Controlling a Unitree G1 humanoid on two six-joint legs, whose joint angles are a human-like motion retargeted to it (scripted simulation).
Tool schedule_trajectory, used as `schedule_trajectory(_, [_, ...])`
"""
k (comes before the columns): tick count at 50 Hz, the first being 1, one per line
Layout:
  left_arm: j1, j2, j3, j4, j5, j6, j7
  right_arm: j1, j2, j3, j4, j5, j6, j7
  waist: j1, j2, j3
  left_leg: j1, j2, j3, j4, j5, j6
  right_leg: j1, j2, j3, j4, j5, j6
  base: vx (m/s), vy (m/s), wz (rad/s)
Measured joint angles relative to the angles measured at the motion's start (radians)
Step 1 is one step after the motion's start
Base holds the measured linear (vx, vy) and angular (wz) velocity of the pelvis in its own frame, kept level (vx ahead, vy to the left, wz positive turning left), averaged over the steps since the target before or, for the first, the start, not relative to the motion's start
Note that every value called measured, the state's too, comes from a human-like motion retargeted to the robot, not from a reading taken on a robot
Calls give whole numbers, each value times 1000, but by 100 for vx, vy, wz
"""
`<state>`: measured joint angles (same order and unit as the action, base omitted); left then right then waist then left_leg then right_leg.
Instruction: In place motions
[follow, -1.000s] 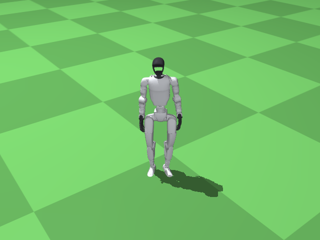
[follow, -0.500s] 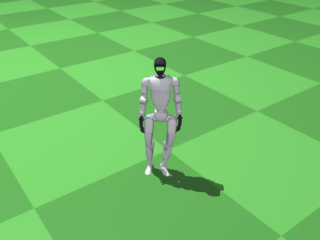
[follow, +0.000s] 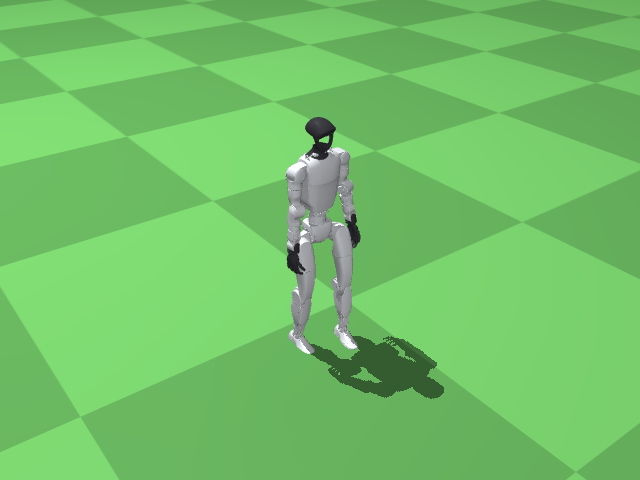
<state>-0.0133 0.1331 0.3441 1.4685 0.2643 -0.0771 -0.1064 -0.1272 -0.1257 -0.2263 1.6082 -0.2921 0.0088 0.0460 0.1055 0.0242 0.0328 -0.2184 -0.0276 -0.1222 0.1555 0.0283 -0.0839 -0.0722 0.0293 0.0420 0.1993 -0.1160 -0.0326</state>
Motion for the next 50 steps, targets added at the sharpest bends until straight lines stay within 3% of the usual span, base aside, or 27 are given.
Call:
schedule_trajectory(7, [17, -41, 1, -1, -16, -16, 3, -1, -33, 4, -43, -38, -13, 4, 32, -1, 35, -35, 33, 190, -71, -167, 52, 46, -64, -283, -34, -28, -41, -16, 10, 206])
schedule_trajectory(10, [27, -54, 8, 19, -8, -16, 25, 14, -47, -9, -50, -21, -18, 11, 37, -8, 31, -48, 83, 461, -83, -254, 59, 66, -103, -434, -50, -46, -45, -14, 23, 262])
schedule_trajectory(15, [33, -57, 30, 44, -16, -10, 21, 53, -44, -57, -68, -28, -22, 3, 16, -35, -13, -9, 179, 1114, -30, -283, -50, 97, -149, -733, -100, -71, -28, -5, 20, 314])
schedule_trajectory(17, [24, -47, 33, 60, -26, -7, 23, 77, -35, -78, -86, -32, -26, 9, -9, -45, -35, 32, 168, 1269, 8, -283, -30, 113, -149, -860, -126, -83, -10, 6, 19, 396])
schedule_trajectory(22, [17, -14, 36, 91, -35, -7, 36, 136, 2, -132, -110, -46, -32, 3, -62, -102, -85, 57, 174, 1219, 213, -312, 83, 148, -179, -1117, -153, -110, 52, 19, 23, 369])
schedule_trajectory(26, [20, -3, 33, 124, -37, -1, 51, 166, 18, -151, -87, -40, -30, 0, -73, -129, -131, 137, 164, 1353, 181, -273, 116, 169, -187, -1277, -150, -119, 105, 24, 19, 278])
schedule_trajectory(28, [15, -3, 27, 143, -43, 2, 53, 176, 21, -158, -76, -43, -30, -4, -78, -121, -142, 162, 144, 1355, 104, -214, 108, 187, -167, -1346, -143, -122, 133, 26, 17, 242])
schedule_trajectory(30, [15, -5, 27, 152, -39, 2, 49, 183, 19, -157, -66, -47, -31, -10, -49, -92, -143, 173, 143, 1314, 25, -118, 14, 209, -125, -1382, -131, -126, 155, 37, 22, 153])
schedule_trajectory(35, [29, -15, 35, 145, -4, 1, 44, 181, -1, -146, -26, -39, -22, -28, -11, -96, -155, 108, 108, 1138, 42, -179, 41, 241, -113, -1415, -122, -99, 186, 29, 13, 129])
schedule_trajectory(40, [45, -9, 66, 145, -3, -1, 47, 177, -5, -136, -41, -46, -25, -8, 95, -95, -141, 119, 95, 1071, 6, -189, 54, 283, -116, -1327, -71, 1, 150, 35, 9, 55])
schedule_trajectory(42, [55, -4, 81, 171, -25, 2, 52, 180, -8, -131, -66, -70, -33, -11, 80, -50, -153, 115, 125, 1011, -2, -192, 64, 289, -114, -1251, 25, 91, 78, 37, 3, 151])
schedule_trajectory(45, [60, 4, 94, 191, -40, 9, 49, 175, -13, -97, -101, -73, -41, -1, -11, 35, -148, 114, 195, 932, 2, -187, 71, 232, -150, -1085, 272, 137, -31, 35, -2, 197])
schedule_trajectory(48, [50, 15, 89, 170, -24, 18, 40, 145, -10, -65, -119, -43, -44, 8, -70, 46, -109, 114, 194, 874, -11, -170, 81, 95, -155, -812, 452, 109, 37, 12, -13, 157])
schedule_trajectory(50, [40, 20, 75, 142, -16, 15, 36, 128, -1, -57, -132, -26, -46, 13, -78, 30, -81, 119, 173, 853, -31, -154, 87, -3, -69, -575, 457, 107, 99, 7, -20, 115])
